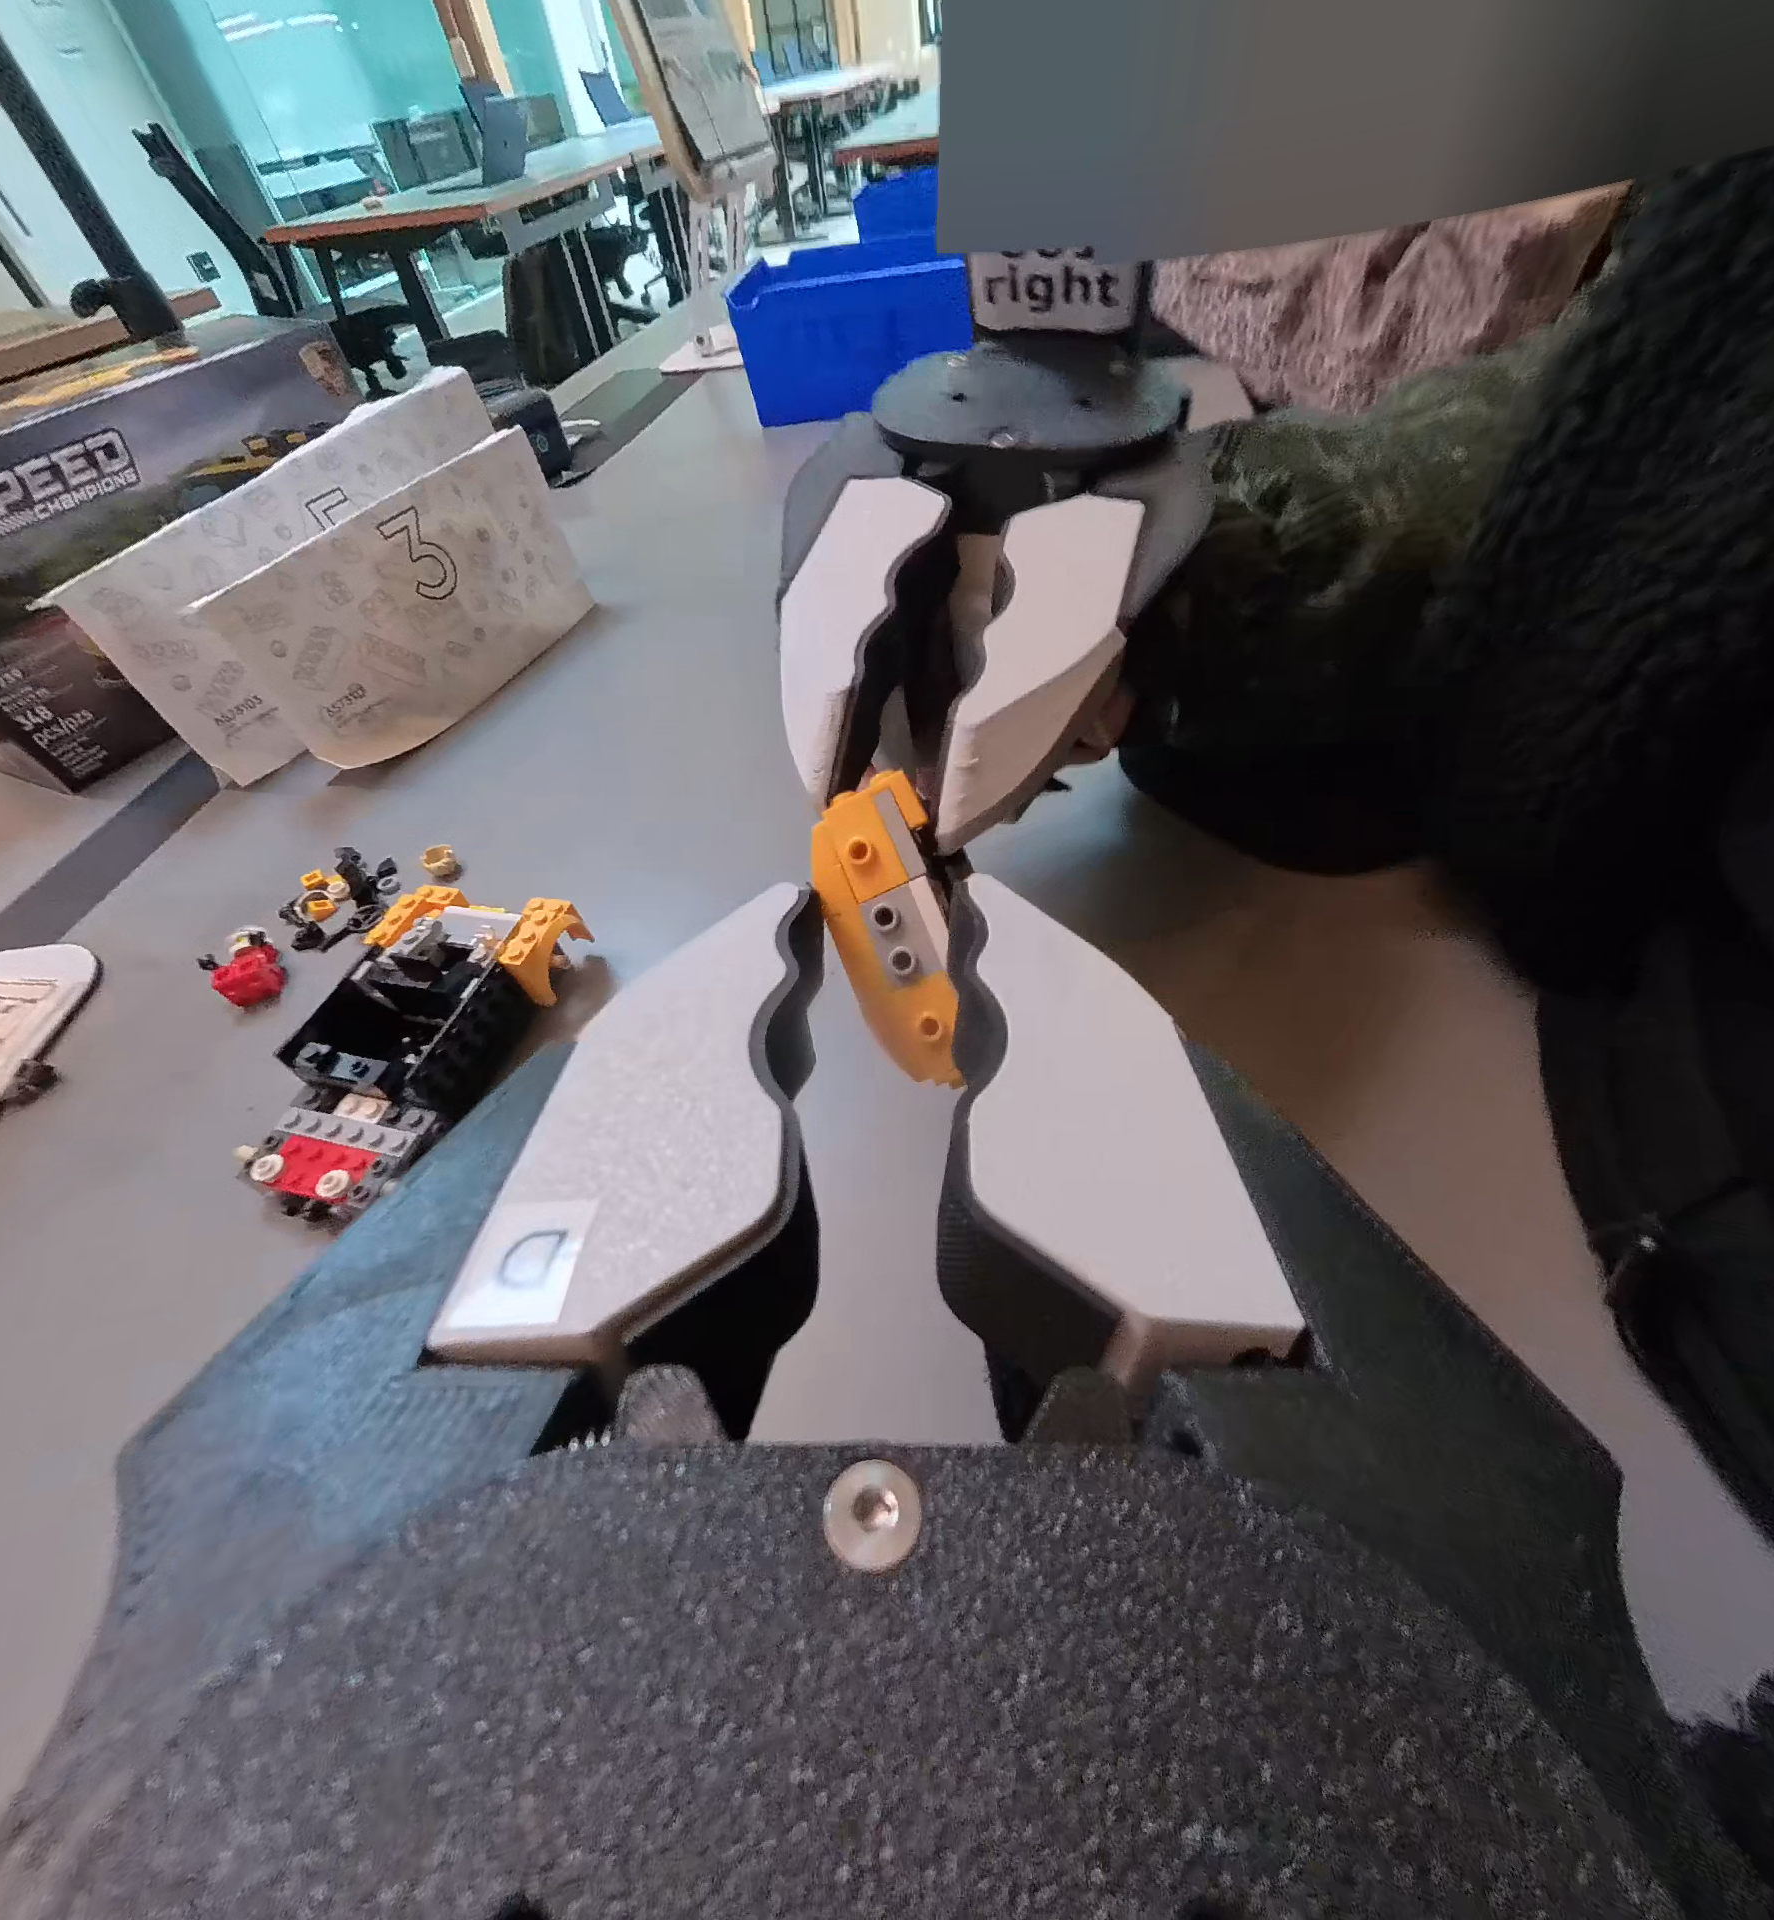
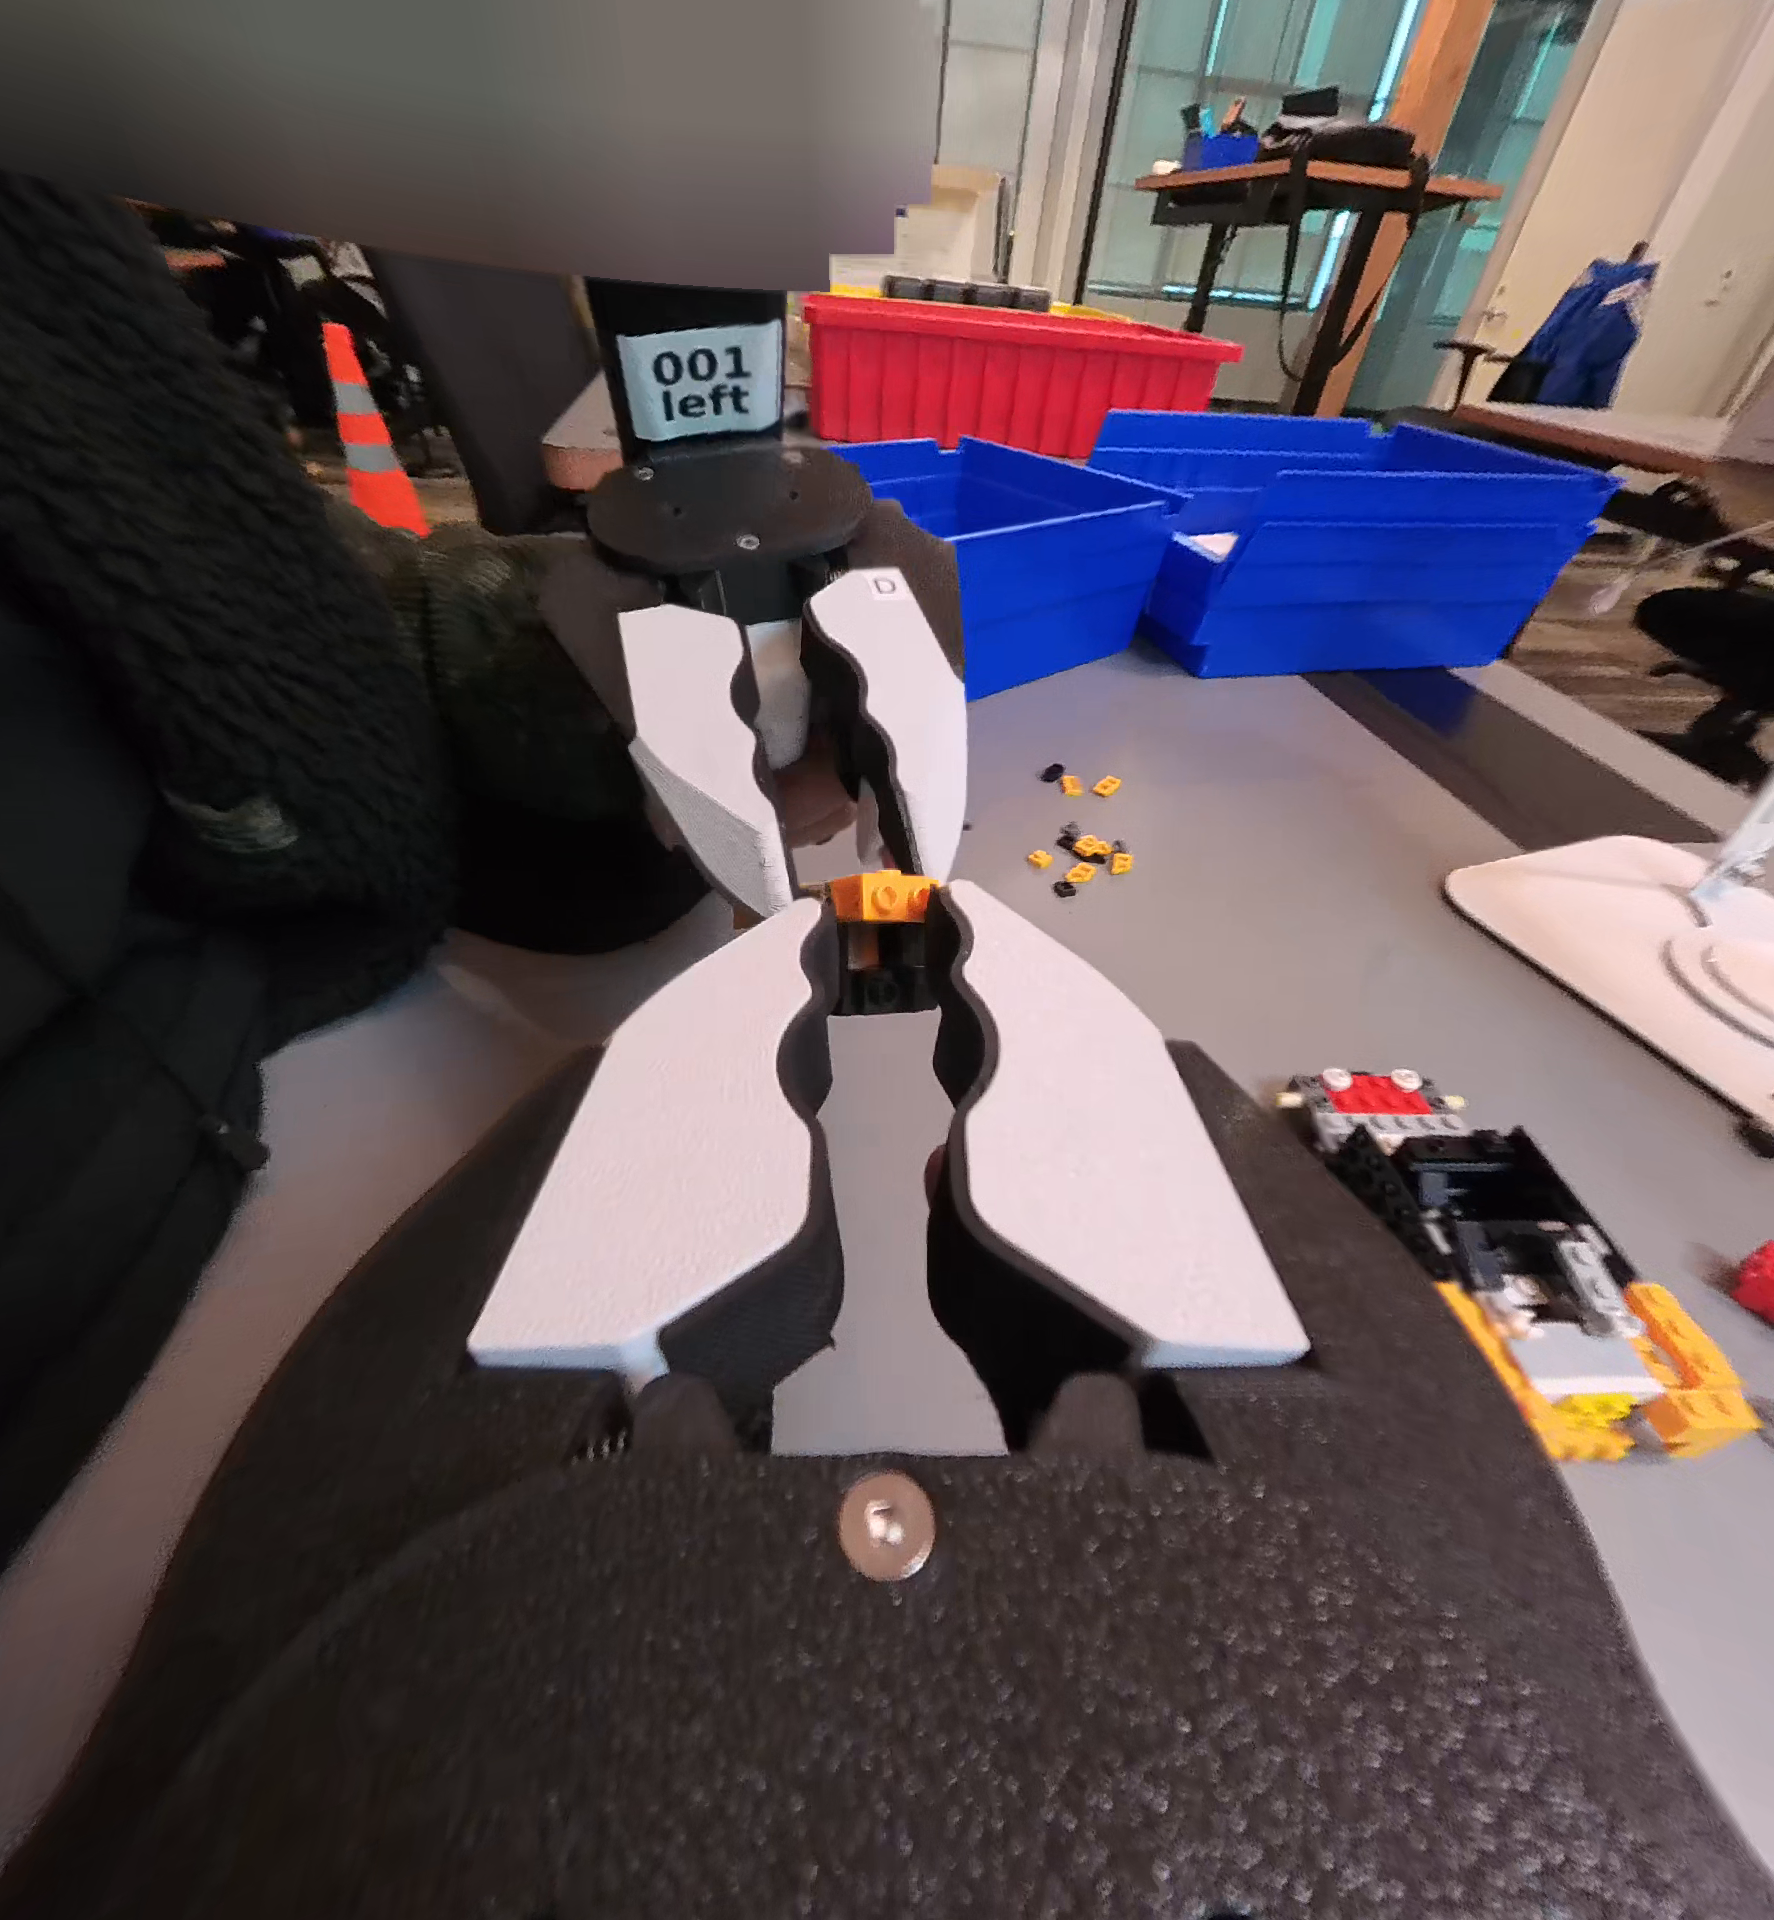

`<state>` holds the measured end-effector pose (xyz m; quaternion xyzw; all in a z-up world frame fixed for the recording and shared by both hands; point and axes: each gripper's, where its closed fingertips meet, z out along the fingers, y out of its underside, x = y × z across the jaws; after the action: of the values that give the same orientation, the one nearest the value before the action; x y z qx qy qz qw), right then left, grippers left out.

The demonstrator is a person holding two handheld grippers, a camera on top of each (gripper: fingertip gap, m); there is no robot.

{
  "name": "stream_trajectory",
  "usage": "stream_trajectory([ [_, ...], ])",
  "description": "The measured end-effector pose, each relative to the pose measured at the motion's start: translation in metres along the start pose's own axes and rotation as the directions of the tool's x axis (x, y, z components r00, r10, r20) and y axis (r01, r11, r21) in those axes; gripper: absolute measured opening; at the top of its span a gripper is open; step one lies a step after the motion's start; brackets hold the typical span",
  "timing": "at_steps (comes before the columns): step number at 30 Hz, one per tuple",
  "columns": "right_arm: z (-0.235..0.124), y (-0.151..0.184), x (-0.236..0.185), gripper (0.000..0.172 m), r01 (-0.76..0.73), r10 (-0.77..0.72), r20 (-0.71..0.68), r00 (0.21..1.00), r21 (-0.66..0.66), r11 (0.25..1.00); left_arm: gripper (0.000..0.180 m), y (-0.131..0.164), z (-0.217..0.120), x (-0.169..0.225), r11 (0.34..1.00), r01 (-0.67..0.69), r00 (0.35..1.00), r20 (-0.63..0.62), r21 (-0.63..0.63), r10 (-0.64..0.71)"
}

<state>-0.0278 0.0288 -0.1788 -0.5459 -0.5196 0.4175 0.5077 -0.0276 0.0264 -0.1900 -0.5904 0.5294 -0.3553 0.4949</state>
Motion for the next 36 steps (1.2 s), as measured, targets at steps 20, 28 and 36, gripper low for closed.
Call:
stream_trajectory([
  [20, 0.009, -0.014, -0.008, 0.025, 0.314, -0.320, -0.186, 0.929, -0.061, 0.948, 0.021, -0.006, -0.003, 0.005, 0.989, -0.050, 0.998, -0.025, 0.139, 0.054],
  [28, 0.002, -0.019, -0.008, 0.022, 0.426, -0.433, -0.239, 0.869, -0.085, 0.901, 0.020, -0.011, -0.003, -0.003, 0.946, -0.313, 0.941, 0.162, 0.086, 0.297],
  [36, 0.004, -0.014, -0.005, 0.024, 0.422, -0.432, -0.233, 0.871, -0.094, 0.902, 0.020, -0.012, -0.008, -0.009, 0.853, -0.519, 0.809, 0.288, -0.059, 0.513],
])
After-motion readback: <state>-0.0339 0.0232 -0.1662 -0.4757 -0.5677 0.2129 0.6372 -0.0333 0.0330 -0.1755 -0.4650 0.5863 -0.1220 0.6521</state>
